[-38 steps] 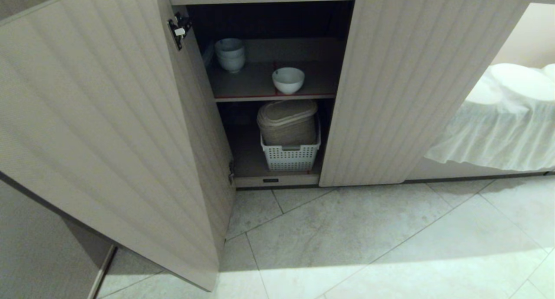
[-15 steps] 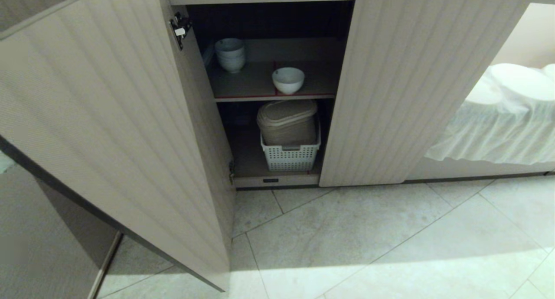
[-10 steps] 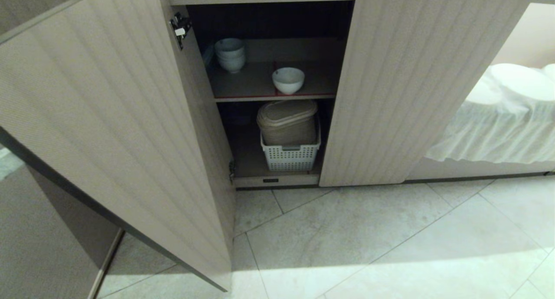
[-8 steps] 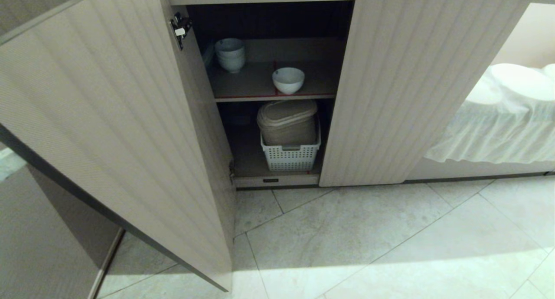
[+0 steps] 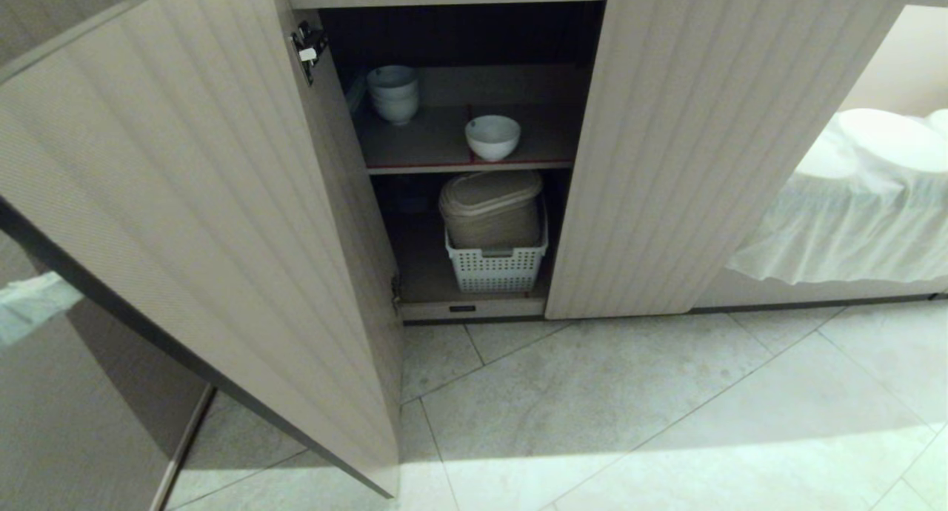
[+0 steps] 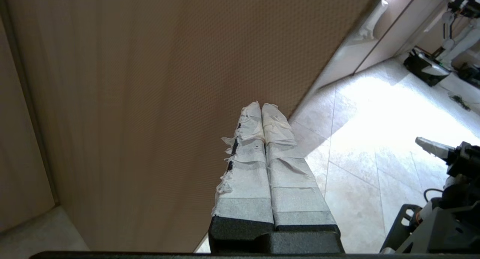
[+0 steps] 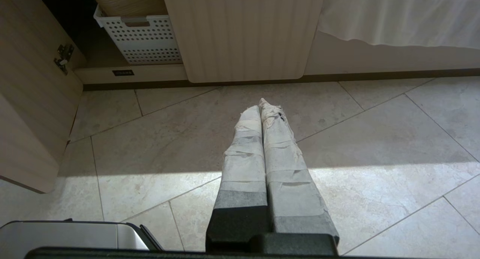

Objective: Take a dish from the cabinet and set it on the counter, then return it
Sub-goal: Close the cabinet door

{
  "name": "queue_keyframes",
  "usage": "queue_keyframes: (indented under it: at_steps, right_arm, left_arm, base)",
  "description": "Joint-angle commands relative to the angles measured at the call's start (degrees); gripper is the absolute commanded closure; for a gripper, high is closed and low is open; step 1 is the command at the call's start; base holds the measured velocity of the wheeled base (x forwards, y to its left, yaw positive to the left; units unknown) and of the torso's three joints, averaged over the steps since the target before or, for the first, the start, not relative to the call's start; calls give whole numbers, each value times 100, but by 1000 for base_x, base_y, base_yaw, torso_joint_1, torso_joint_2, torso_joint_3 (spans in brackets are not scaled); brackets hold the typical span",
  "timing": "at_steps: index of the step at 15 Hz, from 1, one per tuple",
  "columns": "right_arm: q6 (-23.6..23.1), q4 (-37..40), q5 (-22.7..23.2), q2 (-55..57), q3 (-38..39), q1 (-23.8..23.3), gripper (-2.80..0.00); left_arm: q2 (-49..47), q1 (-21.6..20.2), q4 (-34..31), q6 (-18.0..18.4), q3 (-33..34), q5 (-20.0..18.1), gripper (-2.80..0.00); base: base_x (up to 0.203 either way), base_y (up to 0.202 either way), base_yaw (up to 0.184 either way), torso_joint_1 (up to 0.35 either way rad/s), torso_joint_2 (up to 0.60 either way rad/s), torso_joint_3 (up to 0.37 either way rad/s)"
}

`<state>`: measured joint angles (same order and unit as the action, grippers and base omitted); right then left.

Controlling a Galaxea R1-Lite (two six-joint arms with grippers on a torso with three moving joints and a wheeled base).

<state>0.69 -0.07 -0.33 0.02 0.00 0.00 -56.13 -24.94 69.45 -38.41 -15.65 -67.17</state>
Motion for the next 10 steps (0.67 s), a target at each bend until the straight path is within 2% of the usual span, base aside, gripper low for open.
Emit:
queue_keyframes:
  at_steps: [1,5,6,8,10]
  right_arm:
    - [1,7,-2,-2,0,9,0]
    - [1,-1,-2,-2,0,2,0]
    - [1,3,-2,-2,0,9,0]
    - [1,-1,-2,-2,0,1,0]
    - [1,-1,-2,-2,0,3,0]
  left_arm:
    - [-241,48,42,-10,-7,-33,0]
    - [-458,149,34,1,-3,-33,0]
    - [-540,283,41,29,-15,-33,0]
    - [-837,603,-12,321,-145,-11,0]
    - [-1092,881,-341,696,-472,54,0]
  base:
    - [0,0,0,0,0,0]
    - [0,0,0,0,0,0]
    - [0,0,0,0,0,0]
    - [0,0,0,0,0,0]
    - [0,0,0,0,0,0]
